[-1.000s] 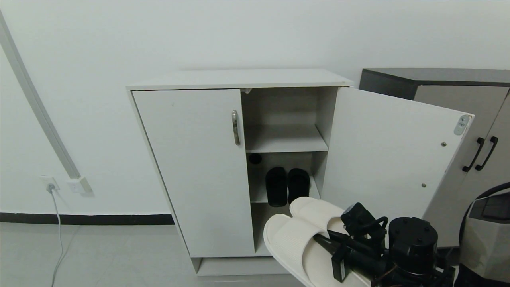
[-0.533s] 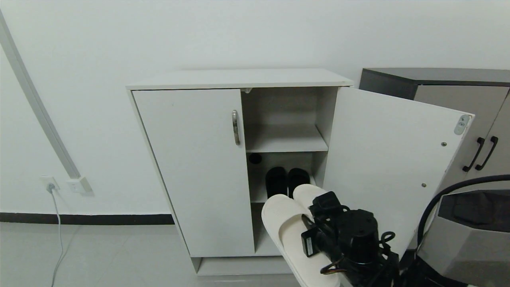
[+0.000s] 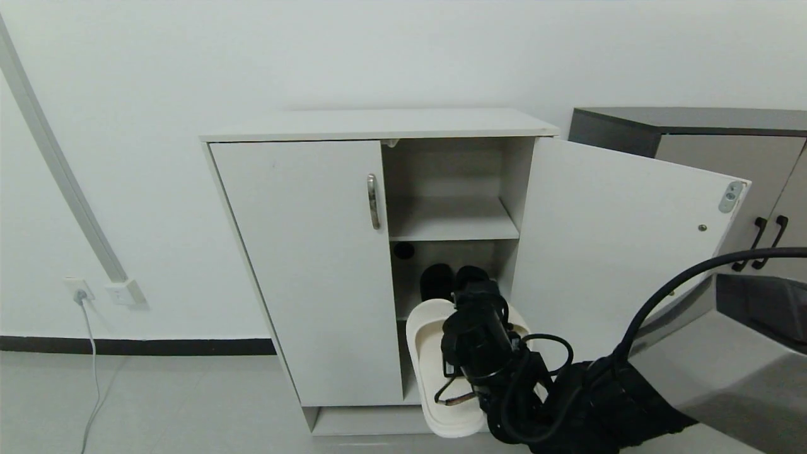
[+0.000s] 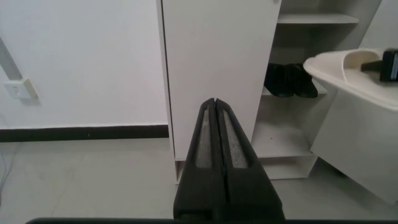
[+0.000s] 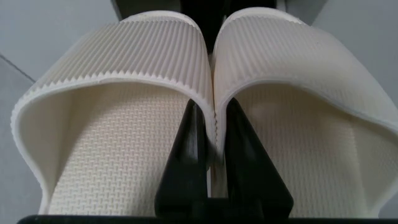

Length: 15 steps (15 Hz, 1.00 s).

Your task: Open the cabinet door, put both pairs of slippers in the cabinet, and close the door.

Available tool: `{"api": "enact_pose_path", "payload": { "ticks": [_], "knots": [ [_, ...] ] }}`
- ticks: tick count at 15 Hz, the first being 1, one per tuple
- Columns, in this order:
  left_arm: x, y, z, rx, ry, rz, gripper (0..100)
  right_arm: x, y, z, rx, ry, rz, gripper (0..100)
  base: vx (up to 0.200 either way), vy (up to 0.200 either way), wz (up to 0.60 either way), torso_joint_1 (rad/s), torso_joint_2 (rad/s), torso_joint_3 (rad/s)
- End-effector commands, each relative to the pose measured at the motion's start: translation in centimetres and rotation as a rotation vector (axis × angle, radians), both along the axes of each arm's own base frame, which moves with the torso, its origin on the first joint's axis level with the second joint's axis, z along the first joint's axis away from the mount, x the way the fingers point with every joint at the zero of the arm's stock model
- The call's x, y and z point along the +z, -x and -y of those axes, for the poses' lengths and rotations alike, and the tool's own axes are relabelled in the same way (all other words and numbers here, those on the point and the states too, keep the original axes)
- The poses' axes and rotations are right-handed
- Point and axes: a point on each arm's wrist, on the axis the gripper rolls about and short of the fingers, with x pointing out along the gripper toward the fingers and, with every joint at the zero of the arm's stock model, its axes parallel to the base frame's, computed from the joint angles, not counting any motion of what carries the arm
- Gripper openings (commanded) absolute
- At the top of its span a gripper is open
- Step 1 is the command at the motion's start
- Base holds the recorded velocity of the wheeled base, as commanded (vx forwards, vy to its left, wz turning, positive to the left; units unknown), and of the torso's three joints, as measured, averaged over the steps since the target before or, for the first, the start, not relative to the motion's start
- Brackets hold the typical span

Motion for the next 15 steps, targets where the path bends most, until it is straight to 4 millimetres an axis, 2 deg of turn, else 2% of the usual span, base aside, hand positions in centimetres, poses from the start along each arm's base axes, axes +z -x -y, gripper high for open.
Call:
{"api": "enact_pose_path", "payload": {
  "ticks": [1, 4, 6, 9, 15],
  "knots": [
    [0.0, 0.0, 0.0, 0.001, 0.000, 0.000, 0, 2.6, -0.7, -1.2, -0.029, -0.050, 0.048, 0, 0.000, 0.000, 0.00, 0.000, 0.00, 0.000],
    [0.0, 0.0, 0.0, -0.001, 0.000, 0.000, 0, 3.4, -1.5, -1.4, -0.028, -0.015, 0.084, 0, 0.000, 0.000, 0.00, 0.000, 0.00, 0.000],
    [0.0, 0.0, 0.0, 0.001, 0.000, 0.000, 0, 5.3, -2.4, -1.4, -0.036, -0.029, 0.131, 0, 0.000, 0.000, 0.00, 0.000, 0.00, 0.000],
    [0.0, 0.0, 0.0, 0.001, 0.001, 0.000, 0, 6.6, -2.5, -1.4, -0.039, -0.027, 0.162, 0, 0.000, 0.000, 0.00, 0.000, 0.00, 0.000],
    [0.0, 0.0, 0.0, 0.001, 0.001, 0.000, 0, 6.3, -2.6, -1.2, -0.042, -0.010, 0.154, 0, 0.000, 0.000, 0.00, 0.000, 0.00, 0.000]
  ]
}}
